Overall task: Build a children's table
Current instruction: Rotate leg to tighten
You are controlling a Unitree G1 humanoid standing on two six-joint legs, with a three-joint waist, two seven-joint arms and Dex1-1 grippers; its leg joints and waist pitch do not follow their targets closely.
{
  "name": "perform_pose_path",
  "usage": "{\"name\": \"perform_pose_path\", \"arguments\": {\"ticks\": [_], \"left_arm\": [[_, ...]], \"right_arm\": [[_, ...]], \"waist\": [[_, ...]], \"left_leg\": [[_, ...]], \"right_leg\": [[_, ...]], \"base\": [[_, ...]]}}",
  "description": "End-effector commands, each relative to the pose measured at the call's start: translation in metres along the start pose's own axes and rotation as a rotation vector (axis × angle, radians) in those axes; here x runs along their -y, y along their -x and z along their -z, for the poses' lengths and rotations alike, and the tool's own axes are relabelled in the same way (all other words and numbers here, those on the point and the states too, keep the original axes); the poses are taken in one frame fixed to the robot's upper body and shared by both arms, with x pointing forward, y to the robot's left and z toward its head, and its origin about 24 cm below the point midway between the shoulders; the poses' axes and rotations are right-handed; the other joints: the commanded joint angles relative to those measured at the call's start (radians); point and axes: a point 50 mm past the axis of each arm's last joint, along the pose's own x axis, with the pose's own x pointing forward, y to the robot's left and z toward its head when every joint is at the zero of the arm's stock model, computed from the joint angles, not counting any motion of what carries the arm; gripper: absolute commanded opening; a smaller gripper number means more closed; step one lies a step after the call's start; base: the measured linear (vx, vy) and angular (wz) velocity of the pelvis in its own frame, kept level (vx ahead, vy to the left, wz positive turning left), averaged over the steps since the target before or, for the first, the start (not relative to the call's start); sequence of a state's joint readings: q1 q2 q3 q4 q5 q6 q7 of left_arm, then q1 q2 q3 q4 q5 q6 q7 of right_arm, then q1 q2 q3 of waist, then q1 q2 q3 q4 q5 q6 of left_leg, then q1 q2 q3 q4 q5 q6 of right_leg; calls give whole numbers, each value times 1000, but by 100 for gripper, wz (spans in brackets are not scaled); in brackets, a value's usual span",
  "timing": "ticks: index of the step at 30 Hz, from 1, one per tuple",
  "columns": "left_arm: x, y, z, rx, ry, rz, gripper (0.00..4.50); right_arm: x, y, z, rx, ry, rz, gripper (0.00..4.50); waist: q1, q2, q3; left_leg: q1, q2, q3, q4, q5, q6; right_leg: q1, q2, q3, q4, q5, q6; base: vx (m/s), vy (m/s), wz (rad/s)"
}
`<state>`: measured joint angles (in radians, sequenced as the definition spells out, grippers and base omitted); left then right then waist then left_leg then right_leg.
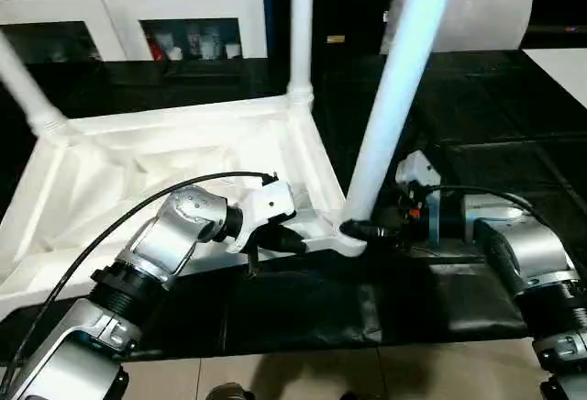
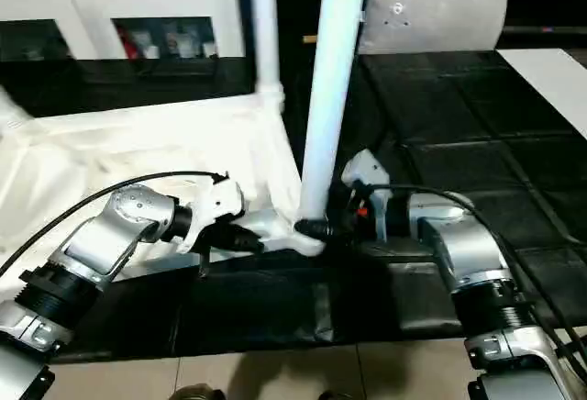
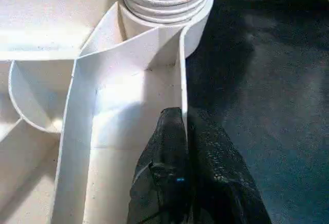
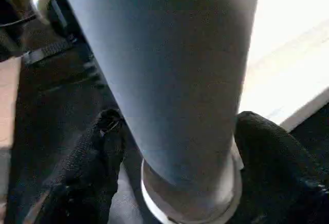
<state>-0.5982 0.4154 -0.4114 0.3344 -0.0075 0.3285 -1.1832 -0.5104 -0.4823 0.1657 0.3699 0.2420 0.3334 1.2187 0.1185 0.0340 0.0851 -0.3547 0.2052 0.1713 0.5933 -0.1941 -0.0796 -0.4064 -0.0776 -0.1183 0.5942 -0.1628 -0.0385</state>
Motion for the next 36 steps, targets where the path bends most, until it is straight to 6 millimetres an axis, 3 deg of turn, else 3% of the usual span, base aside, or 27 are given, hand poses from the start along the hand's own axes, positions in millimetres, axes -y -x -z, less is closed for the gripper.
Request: {"name": "perform_pose_path", "arguments": {"ticks": [1,2,10,16,18,19,20,21,22,24,25,28,30,32,36], "left_arm": [[3,-3,-5,12,-34,57,0],[3,-3,-5,12,-33,53,0],[3,-2,-1,4,-19,43,0],[1,-3,-2,30,44,8,0],[-7,-7,-7,62,116,-85,0],[-10,-9,-11,80,156,-124,0],[-14,-11,-15,99,203,-168,0],[-17,-14,-19,110,235,-208,0],[-18,-16,-21,114,248,-229,0],[-18,-18,-22,112,251,-238,0],[-19,-26,-24,101,267,-283,0],[-21,-33,-26,87,277,-348,0],[-21,-38,-28,81,282,-377,0],[-21,-39,-30,87,289,-393,0],[-22,-38,-31,90,277,-392,0]], "right_arm": [[1,-1,-3,-11,19,-30,319],[1,-2,-3,-16,18,-41,313],[-2,-5,-3,-3,1,-85,235],[-13,-17,3,28,-65,-103,211],[-6,-37,6,28,-136,96,210],[-4,-44,6,29,-174,164,209],[-3,-51,4,38,-218,220,207],[-1,-57,2,44,-254,269,207],[0,-60,1,46,-271,296,207],[1,-63,0,43,-271,320,207],[3,-73,-4,37,-277,408,207],[5,-80,-7,54,-288,480,207],[5,-83,-10,76,-286,507,207],[5,-83,-9,87,-288,514,260],[5,-77,-8,85,-251,494,295]], "waist": [[-1,-10,-85],[-1,-14,-86],[2,-16,-90],[5,-17,-89],[0,-16,-86],[-9,-15,-79],[-12,-13,-77],[-21,-16,-76],[-24,-14,-75],[-31,-14,-77],[-35,-15,-76],[-49,-15,-78],[-49,-18,-80],[-48,-16,-82],[-47,-16,-83]], "left_leg": [[0,28,-4,-61,-124,73],[0,28,-4,-60,-120,74],[-4,27,-4,-56,-79,86],[-3,27,-4,-57,-79,87],[-5,25,-4,-59,-86,74],[-2,21,-4,-62,-114,53],[-2,19,-6,-62,-131,39],[7,16,-7,-65,-166,19],[9,15,-7,-65,-175,18],[3,15,-11,-68,-182,18],[0,15,-11,-68,-187,23],[5,11,-9,-66,-187,20],[5,12,-8,-65,-179,28],[4,15,-9,-66,-172,37],[3,16,-8,-66,-169,47]], "right_leg": [[64,-75,61,-71,-283,-180],[64,-75,61,-71,-281,-179],[65,-73,61,-61,-243,-180],[64,-73,60,-62,-248,-175],[63,-74,60,-66,-276,-169],[58,-72,55,-78,-345,-152],[62,-73,53,-79,-379,-141],[60,-74,50,-93,-463,-108],[58,-74,50,-97,-481,-101],[64,-74,48,-99,-483,-82],[63,-74,47,-101,-482,-71],[56,-72,48,-105,-474,-78],[57,-72,50,-103,-455,-81],[59,-71,50,-98,-418,-92],[61,-71,53,-92,-369,-112]], "base": [[0,0,0],[0,0,0],[0,0,0],[0,0,0],[0,0,0],[0,0,0],[0,0,0],[0,0,0],[0,0,0],[0,0,0],[0,0,0],[0,0,0],[0,0,0],[0,0,0],[0,0,0]]}}
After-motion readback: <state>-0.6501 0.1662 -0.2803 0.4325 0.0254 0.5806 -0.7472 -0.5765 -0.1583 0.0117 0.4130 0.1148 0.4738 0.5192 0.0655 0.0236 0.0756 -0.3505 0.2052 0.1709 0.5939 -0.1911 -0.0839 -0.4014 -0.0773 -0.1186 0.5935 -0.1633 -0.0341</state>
